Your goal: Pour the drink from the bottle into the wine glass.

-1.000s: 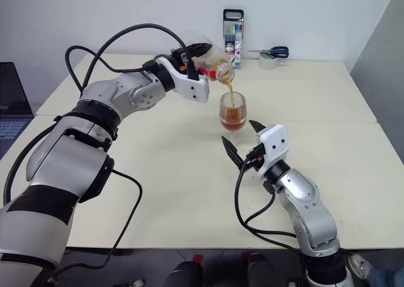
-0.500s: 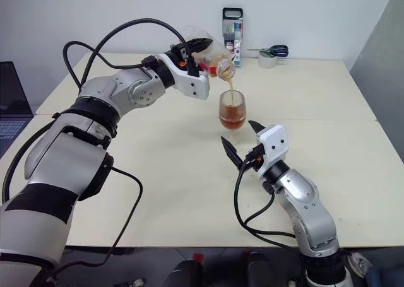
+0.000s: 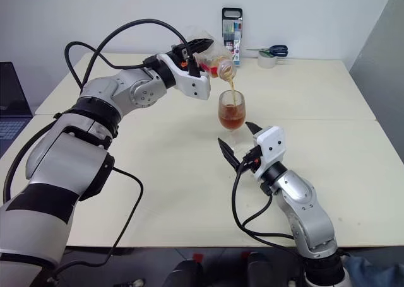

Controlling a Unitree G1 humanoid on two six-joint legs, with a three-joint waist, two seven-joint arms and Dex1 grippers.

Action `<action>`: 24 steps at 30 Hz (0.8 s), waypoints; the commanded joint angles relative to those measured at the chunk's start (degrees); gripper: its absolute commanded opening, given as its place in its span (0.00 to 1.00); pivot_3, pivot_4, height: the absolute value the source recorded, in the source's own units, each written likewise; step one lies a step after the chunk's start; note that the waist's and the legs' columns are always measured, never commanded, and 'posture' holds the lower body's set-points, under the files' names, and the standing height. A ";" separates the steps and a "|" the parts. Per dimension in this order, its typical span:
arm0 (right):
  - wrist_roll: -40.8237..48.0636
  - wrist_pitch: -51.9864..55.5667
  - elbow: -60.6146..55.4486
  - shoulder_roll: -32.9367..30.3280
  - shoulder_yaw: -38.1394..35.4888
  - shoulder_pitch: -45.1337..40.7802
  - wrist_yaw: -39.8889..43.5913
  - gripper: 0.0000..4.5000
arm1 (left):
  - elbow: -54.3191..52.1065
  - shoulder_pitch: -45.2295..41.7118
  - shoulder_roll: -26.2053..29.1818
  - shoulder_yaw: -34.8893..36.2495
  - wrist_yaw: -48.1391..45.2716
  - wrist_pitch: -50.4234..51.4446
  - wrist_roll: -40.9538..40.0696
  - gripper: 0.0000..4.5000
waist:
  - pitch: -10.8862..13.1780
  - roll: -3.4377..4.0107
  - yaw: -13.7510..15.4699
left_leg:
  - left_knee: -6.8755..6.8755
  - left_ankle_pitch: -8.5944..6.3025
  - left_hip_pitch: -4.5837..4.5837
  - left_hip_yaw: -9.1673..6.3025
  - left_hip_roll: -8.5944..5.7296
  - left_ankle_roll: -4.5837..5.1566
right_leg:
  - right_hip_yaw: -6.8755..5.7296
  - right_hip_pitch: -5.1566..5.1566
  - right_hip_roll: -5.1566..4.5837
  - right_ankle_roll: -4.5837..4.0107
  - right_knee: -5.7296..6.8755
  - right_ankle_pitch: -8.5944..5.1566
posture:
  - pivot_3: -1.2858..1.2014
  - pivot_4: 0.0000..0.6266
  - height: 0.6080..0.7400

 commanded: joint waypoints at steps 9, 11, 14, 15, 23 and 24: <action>-0.17 -1.65 -2.92 0.12 -0.18 -0.33 0.02 1.00 | -0.11 1.55 -1.91 8.44 -12.30 2.91 -12.28 0.38 | -0.01 0.01 -0.28 | 0.01 0.01 0.01 -0.02 0.00 -0.01 | -0.01 0.00 0.00 0.00 0.02 0.00 | 0.52 0.24 1.00; -0.20 -1.76 -2.90 0.07 -0.22 -0.35 0.07 1.00 | -0.49 2.53 -2.65 10.14 -15.31 3.02 -14.81 0.38 | -0.01 0.01 -0.30 | 0.02 0.01 0.01 -0.01 0.00 -0.01 | -0.01 0.00 0.00 -0.01 0.02 0.00 | 0.52 0.24 1.00; -0.33 -2.16 -2.83 -0.06 -0.32 -0.51 0.21 1.00 | -0.99 4.14 -3.92 13.06 -19.89 3.44 -18.96 0.38 | -0.01 0.01 -0.33 | 0.03 0.01 0.00 -0.01 0.00 -0.01 | 0.00 0.00 0.00 -0.01 0.02 0.00 | 0.52 0.24 1.00; -0.41 -2.38 -2.76 -0.09 -0.37 -0.62 0.24 1.00 | -1.08 4.64 -4.40 14.36 -21.55 3.97 -20.66 0.38 | -0.01 0.01 -0.34 | 0.03 0.01 0.01 -0.01 0.00 -0.02 | -0.01 0.00 0.00 -0.01 0.03 0.00 | 0.52 0.24 1.00; 1.07 -0.65 -4.04 -3.99 0.29 -1.39 4.67 1.00 | -2.88 9.20 -4.78 28.08 -33.48 15.52 -36.51 0.38 | -0.02 0.02 -0.71 | 0.05 0.01 0.03 -0.03 0.02 -0.01 | -0.02 0.00 0.01 -0.02 0.06 0.01 | 0.52 0.24 1.00; 2.14 0.44 -4.51 -4.97 0.55 -1.68 6.08 1.00 | -3.47 10.25 -4.53 29.89 -34.87 17.23 -38.55 0.38 | -0.02 0.02 -0.78 | 0.05 0.01 0.04 -0.03 0.03 -0.01 | -0.02 0.00 0.01 -0.01 0.07 0.01 | 0.52 0.24 1.00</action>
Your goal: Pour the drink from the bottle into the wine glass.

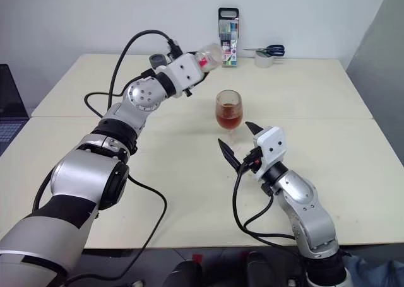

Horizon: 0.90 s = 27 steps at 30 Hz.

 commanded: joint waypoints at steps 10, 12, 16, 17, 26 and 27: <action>10.35 10.11 -5.91 -6.96 2.03 -7.73 11.79 1.00 | -19.04 19.20 3.66 17.55 -6.72 20.91 -20.76 0.38 | -0.05 -0.01 -1.17 | 0.07 0.01 0.03 -0.08 0.06 -0.01 | -0.02 0.01 0.01 -0.02 0.05 0.01 | 0.52 0.24 1.00; 10.58 10.23 -5.07 -7.00 2.14 -8.70 12.37 1.00 | -24.77 23.80 3.40 18.67 -6.23 23.78 -22.51 0.38 | -0.06 -0.02 -1.25 | 0.07 0.01 0.03 -0.14 0.07 -0.01 | -0.03 0.01 0.00 -0.02 0.08 0.01 | 0.52 0.24 1.00; 10.20 9.93 -3.00 -6.50 3.33 -10.60 13.72 1.00 | -36.13 33.47 2.69 21.10 -4.73 29.73 -26.10 0.38 | -0.09 -0.06 -1.17 | 0.11 0.01 -0.02 -0.17 0.06 -0.02 | -0.02 0.01 -0.04 -0.02 0.07 0.01 | 0.52 0.24 1.00; 10.12 9.85 -2.69 -6.40 3.47 -10.82 13.93 1.00 | -38.06 34.93 2.65 21.21 -4.39 30.67 -26.40 0.38 | -0.10 -0.08 -1.15 | 0.11 0.01 -0.02 -0.18 0.06 -0.02 | -0.03 0.01 -0.05 -0.02 0.07 0.01 | 0.52 0.24 1.00; 9.34 9.22 -1.11 -5.66 4.95 -11.87 14.81 1.00 | -44.32 42.73 2.80 22.04 -2.15 34.58 -27.70 0.38 | -0.26 -0.18 -0.75 | 0.13 0.00 0.06 -0.11 0.06 0.00 | -0.01 0.04 -0.05 -0.03 0.08 0.02 | 0.52 0.24 1.00; 9.29 9.20 -1.05 -5.65 5.00 -11.90 14.81 1.00 | -44.22 43.03 3.01 21.72 -2.15 34.29 -27.38 0.38 | -0.27 -0.18 -0.71 | 0.12 -0.01 0.06 -0.11 0.07 0.01 | -0.01 0.04 -0.05 -0.03 0.08 0.02 | 0.52 0.24 1.00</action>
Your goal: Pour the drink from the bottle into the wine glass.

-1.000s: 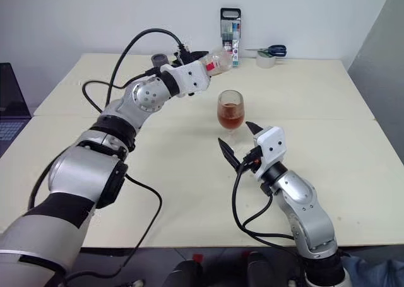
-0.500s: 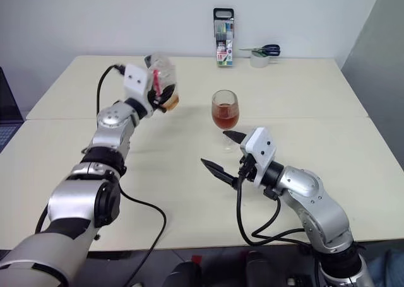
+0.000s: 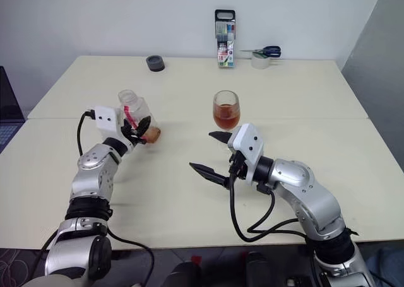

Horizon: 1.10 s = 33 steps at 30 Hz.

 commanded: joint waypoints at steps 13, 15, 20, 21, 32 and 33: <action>-0.01 -0.94 -0.82 0.24 0.25 -1.19 0.49 1.00 | -1.18 2.10 1.14 -0.47 0.09 0.22 0.19 0.95 | -0.07 0.02 0.31 | -0.02 -0.06 0.01 0.00 0.02 0.12 | -0.01 0.00 0.02 0.00 -0.01 0.00 | 0.52 0.24 1.00; -0.06 -0.94 -0.84 0.27 0.33 -1.18 0.46 1.00 | -1.51 2.35 1.19 -0.60 0.09 0.23 0.32 0.99 | -0.07 0.02 0.51 | -0.02 -0.07 0.02 0.02 0.01 0.12 | 0.00 0.01 0.02 0.00 -0.02 0.00 | 0.52 0.24 1.00; -0.78 -1.66 -0.52 0.43 0.68 -0.06 0.06 1.00 | -2.31 3.53 1.54 -1.60 0.05 -1.18 1.95 0.99 | -0.07 0.02 0.75 | -0.02 -0.07 0.01 0.03 0.01 0.12 | 0.00 0.01 0.02 0.00 -0.03 0.00 | 0.52 0.24 1.00; -0.98 -1.88 -0.44 0.52 0.68 0.34 -0.14 1.00 | -2.55 3.88 1.61 -1.83 0.08 -1.47 2.37 0.99 | -0.07 0.02 0.76 | -0.02 -0.07 0.01 0.03 0.01 0.12 | 0.01 0.01 0.02 0.00 -0.03 0.00 | 0.52 0.24 1.00; -5.90 -14.11 6.19 8.20 -6.65 16.72 -11.24 1.00 | -20.37 15.35 -1.60 -0.49 4.76 9.27 -0.27 0.99 | -0.08 0.01 0.98 | -0.09 -0.09 0.04 0.07 0.04 0.16 | 0.06 0.01 0.00 0.00 -0.05 0.00 | 0.52 0.24 1.00; -5.99 -14.80 6.74 9.15 -7.22 17.00 -12.13 1.00 | -21.52 16.20 -1.58 -0.66 4.37 9.24 -0.34 0.99 | -0.08 0.01 0.97 | -0.10 -0.10 0.05 0.07 0.06 0.17 | 0.06 0.01 0.03 0.00 -0.06 0.00 | 0.52 0.24 1.00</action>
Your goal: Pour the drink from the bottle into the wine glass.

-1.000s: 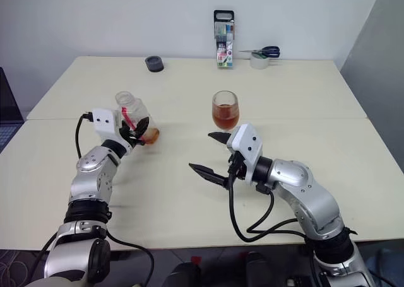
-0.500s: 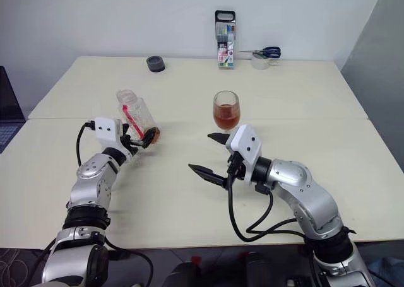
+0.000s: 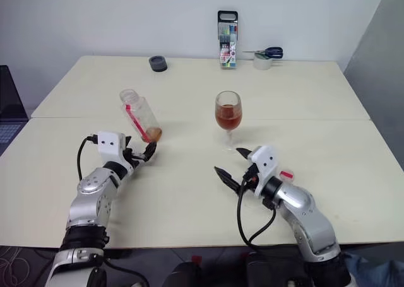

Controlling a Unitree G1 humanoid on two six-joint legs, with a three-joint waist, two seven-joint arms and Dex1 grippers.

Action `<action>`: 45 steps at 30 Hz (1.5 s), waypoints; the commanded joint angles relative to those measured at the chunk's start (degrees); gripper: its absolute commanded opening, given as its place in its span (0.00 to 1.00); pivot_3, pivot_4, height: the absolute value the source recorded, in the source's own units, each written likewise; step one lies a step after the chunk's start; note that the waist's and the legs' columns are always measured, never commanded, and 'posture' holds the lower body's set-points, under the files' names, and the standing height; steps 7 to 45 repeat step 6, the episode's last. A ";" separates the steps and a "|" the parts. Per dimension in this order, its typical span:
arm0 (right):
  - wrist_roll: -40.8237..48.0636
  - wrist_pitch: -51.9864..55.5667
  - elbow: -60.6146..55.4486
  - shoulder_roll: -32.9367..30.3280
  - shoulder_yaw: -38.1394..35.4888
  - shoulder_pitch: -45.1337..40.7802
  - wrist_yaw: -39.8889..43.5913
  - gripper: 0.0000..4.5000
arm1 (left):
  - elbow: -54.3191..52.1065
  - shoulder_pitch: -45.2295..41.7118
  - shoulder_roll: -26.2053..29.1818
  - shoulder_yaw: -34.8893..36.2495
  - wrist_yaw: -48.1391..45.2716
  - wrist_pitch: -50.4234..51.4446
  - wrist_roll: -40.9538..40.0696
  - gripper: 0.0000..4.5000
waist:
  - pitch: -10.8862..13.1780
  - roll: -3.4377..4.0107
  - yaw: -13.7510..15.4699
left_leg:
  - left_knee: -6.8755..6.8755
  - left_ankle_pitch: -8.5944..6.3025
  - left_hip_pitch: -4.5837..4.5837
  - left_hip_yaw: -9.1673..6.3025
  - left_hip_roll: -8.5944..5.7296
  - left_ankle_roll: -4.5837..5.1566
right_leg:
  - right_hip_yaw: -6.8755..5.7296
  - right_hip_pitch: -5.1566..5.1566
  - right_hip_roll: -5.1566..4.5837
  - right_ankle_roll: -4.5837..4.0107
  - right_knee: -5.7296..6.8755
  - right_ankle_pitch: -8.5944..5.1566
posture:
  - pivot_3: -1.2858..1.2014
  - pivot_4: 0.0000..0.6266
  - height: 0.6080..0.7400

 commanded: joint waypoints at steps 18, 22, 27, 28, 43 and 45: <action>-1.57 -6.36 1.93 3.94 -3.82 0.11 -4.29 1.00 | -8.48 3.25 -0.35 0.51 -1.06 -0.26 -1.72 0.99 | 0.00 0.01 0.18 | -0.02 0.00 0.04 0.00 0.00 -0.01 | -0.02 0.04 0.02 0.00 0.01 0.00 | 0.52 0.24 1.00; -1.57 -6.36 1.93 3.94 -3.82 0.11 -4.29 1.00 | -8.48 3.25 -0.35 0.51 -1.06 -0.26 -1.72 0.99 | 0.00 0.01 0.18 | -0.02 0.00 0.04 0.00 0.00 -0.01 | -0.02 0.04 0.02 0.00 0.01 0.00 | 0.52 0.24 1.00; -1.57 -6.36 1.93 3.94 -3.82 0.11 -4.29 1.00 | -8.48 3.25 -0.35 0.51 -1.06 -0.26 -1.72 0.99 | 0.00 0.01 0.18 | -0.02 0.00 0.04 0.00 0.00 -0.01 | -0.02 0.04 0.02 0.00 0.01 0.00 | 0.52 0.24 1.00; -1.57 -6.36 1.93 3.94 -3.82 0.11 -4.29 1.00 | -8.48 3.25 -0.35 0.51 -1.06 -0.26 -1.72 0.99 | 0.00 0.01 0.18 | -0.02 0.00 0.04 0.00 0.00 -0.01 | -0.02 0.04 0.02 0.00 0.01 0.00 | 0.52 0.24 1.00; -1.57 -6.36 1.93 3.94 -3.82 0.11 -4.29 1.00 | -8.48 3.25 -0.35 0.51 -1.06 -0.26 -1.72 0.99 | 0.00 0.01 0.18 | -0.02 0.00 0.04 0.00 0.00 -0.01 | -0.02 0.04 0.02 0.00 0.01 0.00 | 0.52 0.24 1.00; -1.57 -6.36 1.93 3.94 -3.82 0.11 -4.29 1.00 | -8.48 3.25 -0.35 0.51 -1.06 -0.26 -1.72 0.99 | 0.00 0.01 0.18 | -0.02 0.00 0.04 0.00 0.00 -0.01 | -0.02 0.04 0.02 0.00 0.01 0.00 | 0.52 0.24 1.00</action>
